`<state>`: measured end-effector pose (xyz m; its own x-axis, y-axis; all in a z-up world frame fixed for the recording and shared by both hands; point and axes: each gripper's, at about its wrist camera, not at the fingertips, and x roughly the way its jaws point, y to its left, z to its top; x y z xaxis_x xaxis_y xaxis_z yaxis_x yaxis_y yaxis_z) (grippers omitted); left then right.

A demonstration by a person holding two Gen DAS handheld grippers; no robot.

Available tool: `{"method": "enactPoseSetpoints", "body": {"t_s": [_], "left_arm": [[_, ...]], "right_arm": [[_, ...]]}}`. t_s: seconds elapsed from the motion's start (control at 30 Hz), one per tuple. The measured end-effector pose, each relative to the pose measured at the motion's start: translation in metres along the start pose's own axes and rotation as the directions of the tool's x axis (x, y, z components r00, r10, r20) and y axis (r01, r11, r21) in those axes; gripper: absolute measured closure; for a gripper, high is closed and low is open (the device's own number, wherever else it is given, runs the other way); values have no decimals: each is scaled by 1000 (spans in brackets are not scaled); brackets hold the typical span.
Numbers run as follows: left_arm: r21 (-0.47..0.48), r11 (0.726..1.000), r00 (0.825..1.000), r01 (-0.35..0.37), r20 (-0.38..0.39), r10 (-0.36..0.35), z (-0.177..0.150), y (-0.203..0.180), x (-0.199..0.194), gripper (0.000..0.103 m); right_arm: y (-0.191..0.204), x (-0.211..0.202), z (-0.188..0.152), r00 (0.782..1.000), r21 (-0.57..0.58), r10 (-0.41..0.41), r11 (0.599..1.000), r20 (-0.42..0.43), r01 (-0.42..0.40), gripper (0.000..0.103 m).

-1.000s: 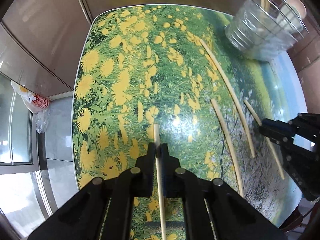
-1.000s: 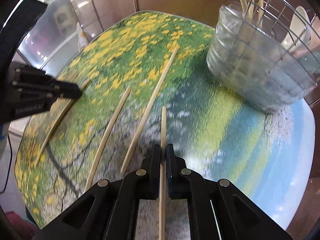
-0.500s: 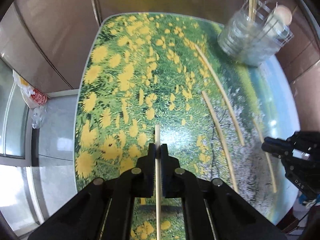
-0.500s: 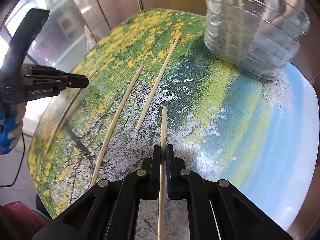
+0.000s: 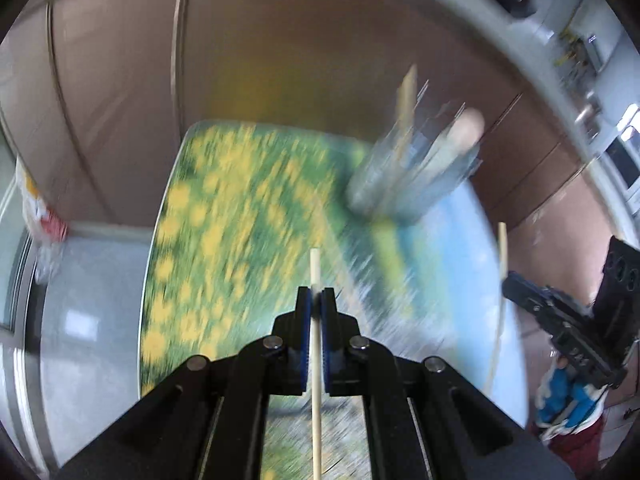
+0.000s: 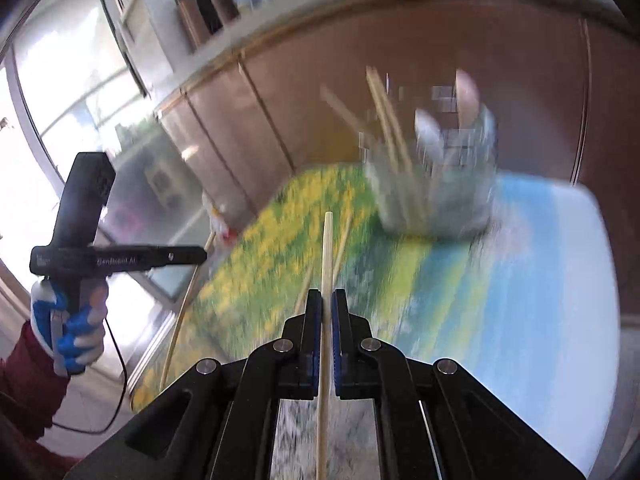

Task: Organize utensils
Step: 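Carry both chopsticks into the glass holder and open both tools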

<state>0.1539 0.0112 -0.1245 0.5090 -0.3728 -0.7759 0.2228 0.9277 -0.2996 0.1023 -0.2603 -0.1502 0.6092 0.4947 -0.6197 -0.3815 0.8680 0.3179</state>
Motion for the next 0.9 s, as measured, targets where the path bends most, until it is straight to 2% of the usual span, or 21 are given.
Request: {"method": "enactPoseSetpoints", "body": {"t_s": [0.1,0.23,0.27,0.3,0.33,0.43,0.47,0.53,0.57,0.73,0.87,0.9], "left_arm": [[26,999,989,40,141,-44,33,-28,-25,99],[46,996,946,76,313,-86,78,-59,-45,99],[41,995,930,89,354,-98,92,-66,-47,99],[39,995,913,90,395,-98,101,-72,-50,99],[42,996,885,82,457,-93,111,-80,-52,99],[28,995,822,94,562,-94,133,-95,-47,99],[20,996,806,83,587,-79,137,-98,-43,99],[-4,1000,768,27,640,-19,147,-103,-31,99],[-15,1000,755,7,656,5,151,-105,-23,99],[-49,998,727,-44,683,66,162,-105,28,99],[-36,998,744,-46,665,58,155,-100,53,99],[-33,998,744,-47,666,57,153,-99,57,97]], "right_arm": [[2,-22,37,986,-11,-20,1000,168,22,98],[3,-33,79,938,-14,-37,999,344,45,98],[3,-34,92,914,-19,-43,998,404,55,98],[3,-36,99,899,-20,-45,998,435,60,98],[3,-36,107,882,-19,-48,998,469,64,98],[-3,-25,134,829,-11,-57,997,557,76,98],[-6,-22,141,815,-6,-64,997,576,82,98],[-9,-10,153,800,-6,-70,996,596,92,98],[-12,-1,157,796,-9,-73,995,601,98,98],[-33,31,161,796,-7,-96,992,598,125,98],[-49,48,151,801,1,-109,991,589,134,98],[-52,51,147,805,2,-109,991,583,133,97]]}}
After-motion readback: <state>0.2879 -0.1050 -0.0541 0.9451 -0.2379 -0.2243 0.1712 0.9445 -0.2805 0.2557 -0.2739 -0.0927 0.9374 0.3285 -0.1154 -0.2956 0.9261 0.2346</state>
